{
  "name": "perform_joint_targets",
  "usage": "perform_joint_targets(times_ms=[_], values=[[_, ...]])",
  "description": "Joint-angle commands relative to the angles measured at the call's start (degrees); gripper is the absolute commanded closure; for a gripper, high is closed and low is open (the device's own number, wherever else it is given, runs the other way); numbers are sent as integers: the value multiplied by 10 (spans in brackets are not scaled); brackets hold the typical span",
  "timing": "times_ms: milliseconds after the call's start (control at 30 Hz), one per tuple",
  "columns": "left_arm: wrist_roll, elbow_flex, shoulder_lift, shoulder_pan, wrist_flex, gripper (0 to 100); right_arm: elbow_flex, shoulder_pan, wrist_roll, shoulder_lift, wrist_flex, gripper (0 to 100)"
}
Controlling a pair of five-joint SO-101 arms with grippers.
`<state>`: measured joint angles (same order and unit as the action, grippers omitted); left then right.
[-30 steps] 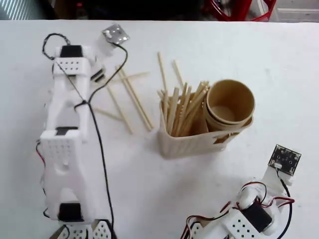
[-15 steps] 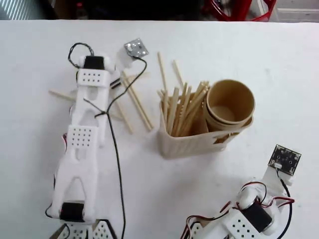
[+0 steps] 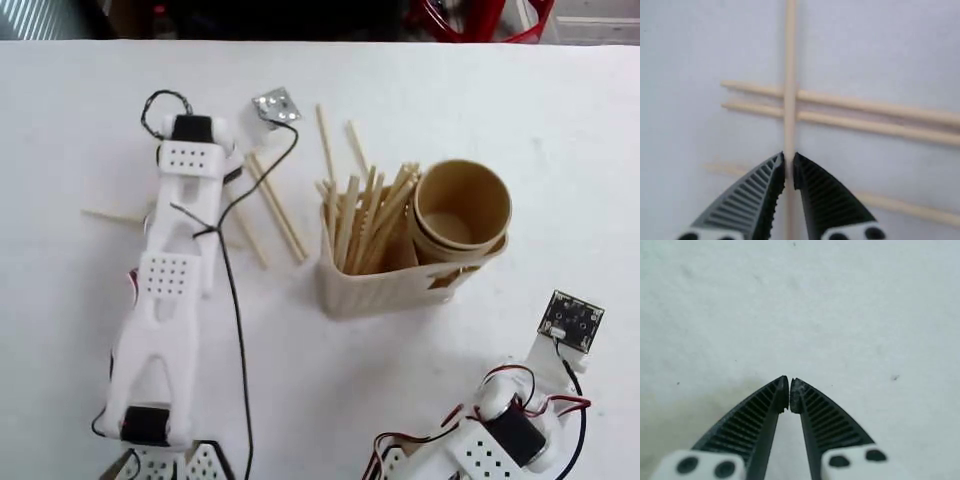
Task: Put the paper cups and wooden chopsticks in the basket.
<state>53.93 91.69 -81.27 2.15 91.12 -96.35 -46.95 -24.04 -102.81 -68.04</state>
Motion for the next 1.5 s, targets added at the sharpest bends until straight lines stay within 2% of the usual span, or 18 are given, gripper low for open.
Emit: perform_joint_targets(times_ms=[0,233,333,533,700,833,1033,1233,1300,1467], values=[[-6,44,22,-12,40,978,-5,-4,2,-5,6,979],[-187,40,171,-7,106,978,-5,-4,2,-5,6,979],[-216,25,229,3,116,978,-5,-4,2,-5,6,979],[-47,-113,318,49,115,979,-5,-4,2,-5,6,979],[120,-302,406,81,114,979,-5,-4,2,-5,6,979],[212,-466,477,85,100,979,-5,-4,2,-5,6,979],[318,-661,528,122,-33,979,-5,-4,2,-5,6,979],[396,-763,527,129,-152,977,-5,-4,2,-5,6,979],[410,-782,526,124,-186,968,-5,-4,2,-5,6,979],[415,-838,526,119,-270,875,-5,-4,2,-5,6,979]])
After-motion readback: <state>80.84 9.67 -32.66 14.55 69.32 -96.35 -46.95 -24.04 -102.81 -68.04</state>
